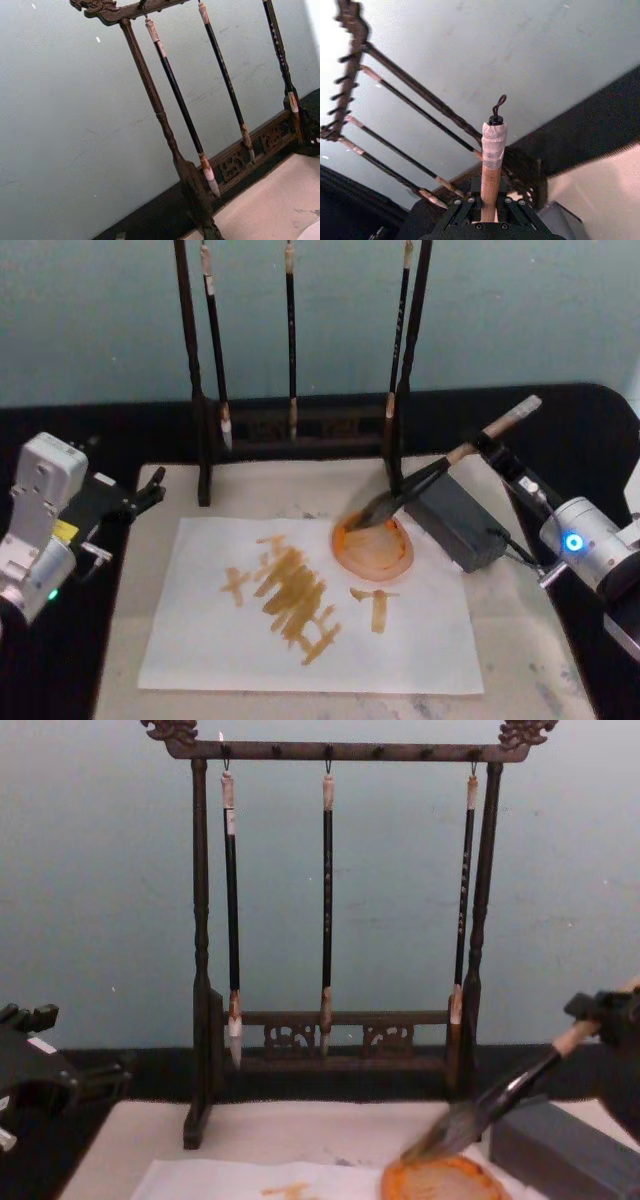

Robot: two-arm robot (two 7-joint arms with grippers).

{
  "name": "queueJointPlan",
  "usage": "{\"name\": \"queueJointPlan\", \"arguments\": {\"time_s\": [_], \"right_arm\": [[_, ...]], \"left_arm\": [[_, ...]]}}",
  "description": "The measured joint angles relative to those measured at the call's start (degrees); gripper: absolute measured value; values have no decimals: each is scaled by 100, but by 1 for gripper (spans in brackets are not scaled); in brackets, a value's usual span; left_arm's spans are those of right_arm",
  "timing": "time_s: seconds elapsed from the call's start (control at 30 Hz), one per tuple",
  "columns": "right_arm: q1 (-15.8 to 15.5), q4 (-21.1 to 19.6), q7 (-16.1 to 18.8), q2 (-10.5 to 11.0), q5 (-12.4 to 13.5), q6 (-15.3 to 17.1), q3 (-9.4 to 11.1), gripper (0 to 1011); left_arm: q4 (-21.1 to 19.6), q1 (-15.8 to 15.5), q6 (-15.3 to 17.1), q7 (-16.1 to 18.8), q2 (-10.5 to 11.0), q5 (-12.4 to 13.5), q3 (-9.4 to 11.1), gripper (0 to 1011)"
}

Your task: Pick up the brush from the inkstone, write on the paper, then place the brush back to its original position.

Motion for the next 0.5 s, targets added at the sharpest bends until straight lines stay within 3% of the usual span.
{"name": "queueJointPlan", "arguments": {"time_s": [0.23, 0.5], "right_arm": [[-46, -381, 137, 268, -224, -252, -135, 163], [-75, -873, 369, 676, -924, -617, -364, 163]], "left_arm": [[0, 0, 0, 0, 0, 0, 0, 1010], [0, 0, 0, 0, 0, 0, 0, 1010]]}}
